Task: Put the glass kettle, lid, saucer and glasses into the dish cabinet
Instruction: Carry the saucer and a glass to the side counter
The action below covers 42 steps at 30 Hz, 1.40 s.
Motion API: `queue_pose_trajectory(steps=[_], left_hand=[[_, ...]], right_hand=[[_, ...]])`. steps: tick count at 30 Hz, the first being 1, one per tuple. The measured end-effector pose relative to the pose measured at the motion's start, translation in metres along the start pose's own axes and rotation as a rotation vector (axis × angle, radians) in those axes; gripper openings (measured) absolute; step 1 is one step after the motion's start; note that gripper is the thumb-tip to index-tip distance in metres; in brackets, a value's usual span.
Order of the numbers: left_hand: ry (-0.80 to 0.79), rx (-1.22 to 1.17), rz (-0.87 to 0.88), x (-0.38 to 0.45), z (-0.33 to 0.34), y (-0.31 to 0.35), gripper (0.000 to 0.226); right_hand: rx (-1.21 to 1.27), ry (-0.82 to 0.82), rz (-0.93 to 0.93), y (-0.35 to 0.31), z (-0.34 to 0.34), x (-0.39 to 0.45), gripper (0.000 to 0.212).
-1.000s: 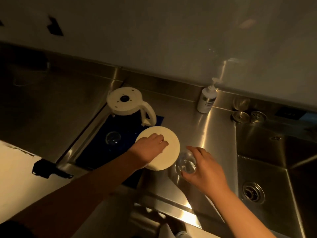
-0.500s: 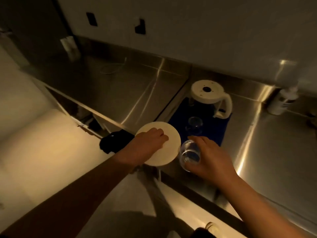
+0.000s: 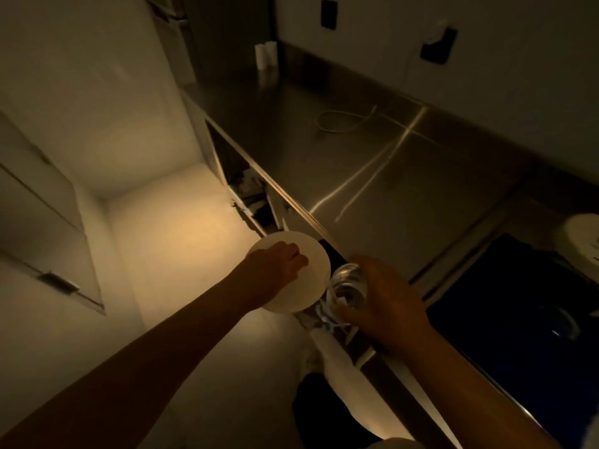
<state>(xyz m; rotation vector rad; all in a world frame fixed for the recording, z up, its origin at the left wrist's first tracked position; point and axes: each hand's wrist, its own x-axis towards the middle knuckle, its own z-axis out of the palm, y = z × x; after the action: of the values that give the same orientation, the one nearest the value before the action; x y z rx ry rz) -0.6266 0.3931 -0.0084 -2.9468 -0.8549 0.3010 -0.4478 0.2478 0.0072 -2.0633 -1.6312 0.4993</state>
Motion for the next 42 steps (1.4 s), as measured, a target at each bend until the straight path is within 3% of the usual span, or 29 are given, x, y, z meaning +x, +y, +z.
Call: queue_pose_trajectory(steps=[6,14,19,31,42], left_hand=[[-0.054,0.000,-0.093,0.080,-0.001,-0.112,0.069],[-0.109,0.009,-0.183,0.174,-0.008,-0.255,0.073],[-0.124,-0.007,-0.203,0.224,0.000,-0.346,0.077],[-0.043,0.003,-0.020,0.355,0.002,-0.603,0.074],[-0.058,0.026,0.057,0.495,0.006,-0.762,0.069]], right_hand=[[0.030,-0.097,-0.023,-0.012,0.015,0.153,0.079],[0.063,-0.027,-0.132,-0.040,0.033,0.336,0.070],[0.044,-0.043,-0.110,-0.064,0.060,0.439,0.080],[0.072,0.094,0.071,-0.143,0.139,0.683,0.082],[0.028,0.159,0.127,-0.153,0.169,0.887,0.082]])
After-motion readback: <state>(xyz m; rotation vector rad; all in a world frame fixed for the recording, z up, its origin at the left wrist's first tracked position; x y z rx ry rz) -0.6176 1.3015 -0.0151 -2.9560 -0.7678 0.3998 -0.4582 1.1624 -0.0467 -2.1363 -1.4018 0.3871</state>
